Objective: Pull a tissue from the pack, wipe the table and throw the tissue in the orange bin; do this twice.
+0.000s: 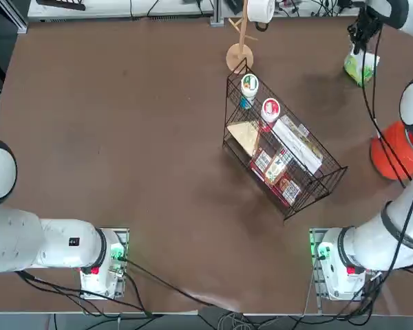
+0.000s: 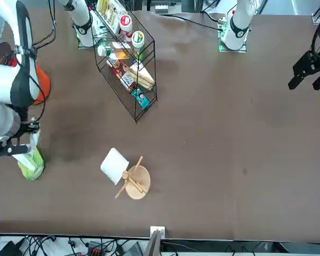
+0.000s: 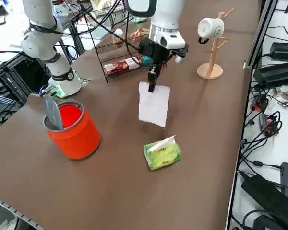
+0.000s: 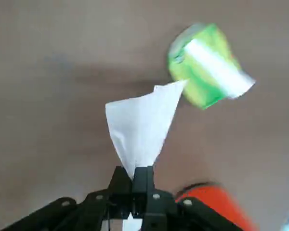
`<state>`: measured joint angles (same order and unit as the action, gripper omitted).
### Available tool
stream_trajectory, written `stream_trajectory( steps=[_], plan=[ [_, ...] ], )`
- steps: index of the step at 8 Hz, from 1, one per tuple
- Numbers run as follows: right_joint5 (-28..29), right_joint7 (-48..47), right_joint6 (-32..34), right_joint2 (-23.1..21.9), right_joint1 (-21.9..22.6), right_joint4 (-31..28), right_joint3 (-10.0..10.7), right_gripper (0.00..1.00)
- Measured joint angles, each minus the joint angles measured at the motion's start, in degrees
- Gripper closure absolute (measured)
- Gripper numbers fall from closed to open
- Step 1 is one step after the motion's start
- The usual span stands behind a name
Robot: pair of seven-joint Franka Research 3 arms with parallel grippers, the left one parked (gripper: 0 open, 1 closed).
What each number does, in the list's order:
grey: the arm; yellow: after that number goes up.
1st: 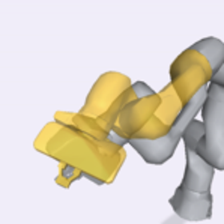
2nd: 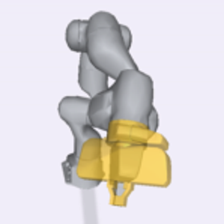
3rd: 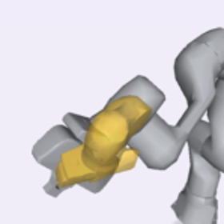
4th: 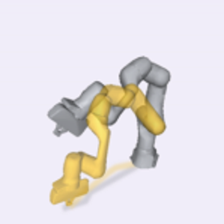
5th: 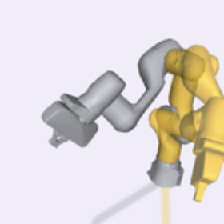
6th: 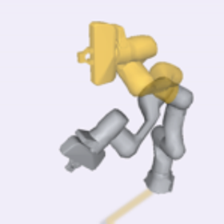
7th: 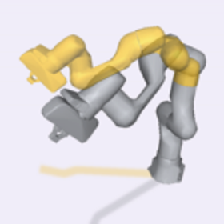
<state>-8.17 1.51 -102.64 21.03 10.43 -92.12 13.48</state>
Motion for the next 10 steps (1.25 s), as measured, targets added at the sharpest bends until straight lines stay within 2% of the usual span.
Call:
stream_trajectory(
  steps=[2, 4, 6, 8, 10],
  plan=[
    [4.73, -10.34, 0.23, -4.46, 3.76, -7.49, -0.06, 0.99],
    [6.53, -20.22, 0.14, -7.96, 8.48, -14.38, -0.18, 0.99],
    [6.92, -28.73, -2.83, -8.93, 12.78, -20.15, -0.27, 0.99],
    [8.72, -34.84, -9.8, -8.87, 15.92, -25.49, -0.29, 0.99],
    [10.69, -39.24, -14.64, -8.01, 18.42, -27.72, -0.29, 0.99]
  ],
)
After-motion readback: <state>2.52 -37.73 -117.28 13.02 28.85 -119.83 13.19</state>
